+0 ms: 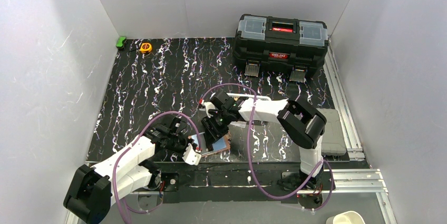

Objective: Put the credit cards into the card holder
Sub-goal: Insert the credit card into the card holder.

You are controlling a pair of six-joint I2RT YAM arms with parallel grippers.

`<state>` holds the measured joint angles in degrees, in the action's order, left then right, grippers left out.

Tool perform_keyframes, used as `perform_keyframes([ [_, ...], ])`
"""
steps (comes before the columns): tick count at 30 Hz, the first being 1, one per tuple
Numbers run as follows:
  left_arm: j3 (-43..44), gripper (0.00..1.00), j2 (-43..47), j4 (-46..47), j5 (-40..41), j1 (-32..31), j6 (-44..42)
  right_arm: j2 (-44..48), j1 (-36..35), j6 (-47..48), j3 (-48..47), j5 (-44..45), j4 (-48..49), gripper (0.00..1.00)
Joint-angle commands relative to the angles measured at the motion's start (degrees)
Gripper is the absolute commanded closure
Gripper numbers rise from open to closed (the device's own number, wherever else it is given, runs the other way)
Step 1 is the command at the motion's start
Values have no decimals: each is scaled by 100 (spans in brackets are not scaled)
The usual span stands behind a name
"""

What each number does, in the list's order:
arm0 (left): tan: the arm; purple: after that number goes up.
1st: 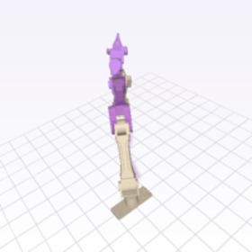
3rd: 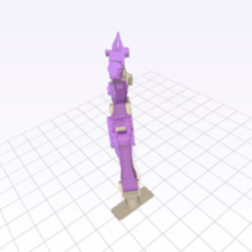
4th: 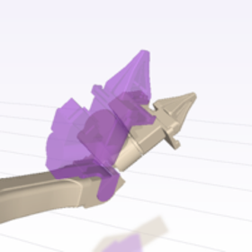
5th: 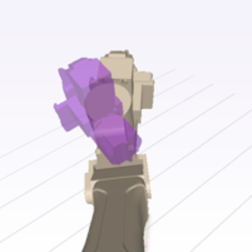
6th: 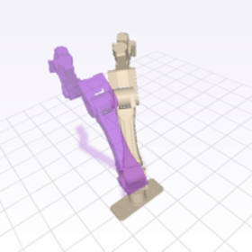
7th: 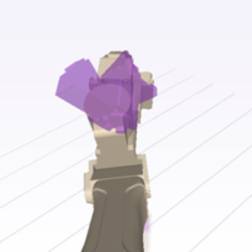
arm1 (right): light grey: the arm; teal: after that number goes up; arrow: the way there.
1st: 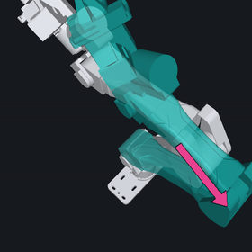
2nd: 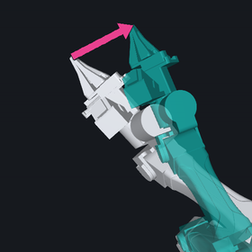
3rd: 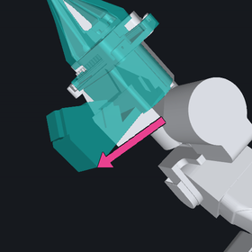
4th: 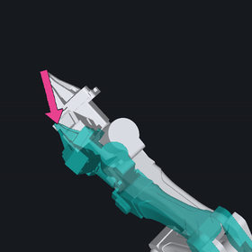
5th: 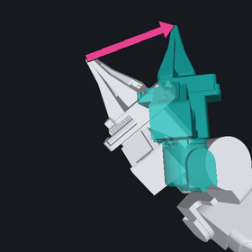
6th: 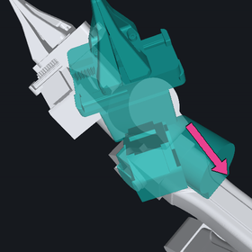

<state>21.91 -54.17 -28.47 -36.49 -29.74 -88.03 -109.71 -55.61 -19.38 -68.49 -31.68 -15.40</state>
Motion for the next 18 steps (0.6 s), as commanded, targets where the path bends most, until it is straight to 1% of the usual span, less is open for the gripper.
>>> perform_keyframes([
  [1,-93,85,39,-155,-179,-15,-20,-89,-57,-35,-152,-130,185,45],
  [11,-88,85,2,-102,-198,-19,-18,-266,-342,-70,-568,-84,129,46],
  [18,-143,85,47,-89,-200,-17,-13,-378,-406,-68,-675,-129,100,46],
])
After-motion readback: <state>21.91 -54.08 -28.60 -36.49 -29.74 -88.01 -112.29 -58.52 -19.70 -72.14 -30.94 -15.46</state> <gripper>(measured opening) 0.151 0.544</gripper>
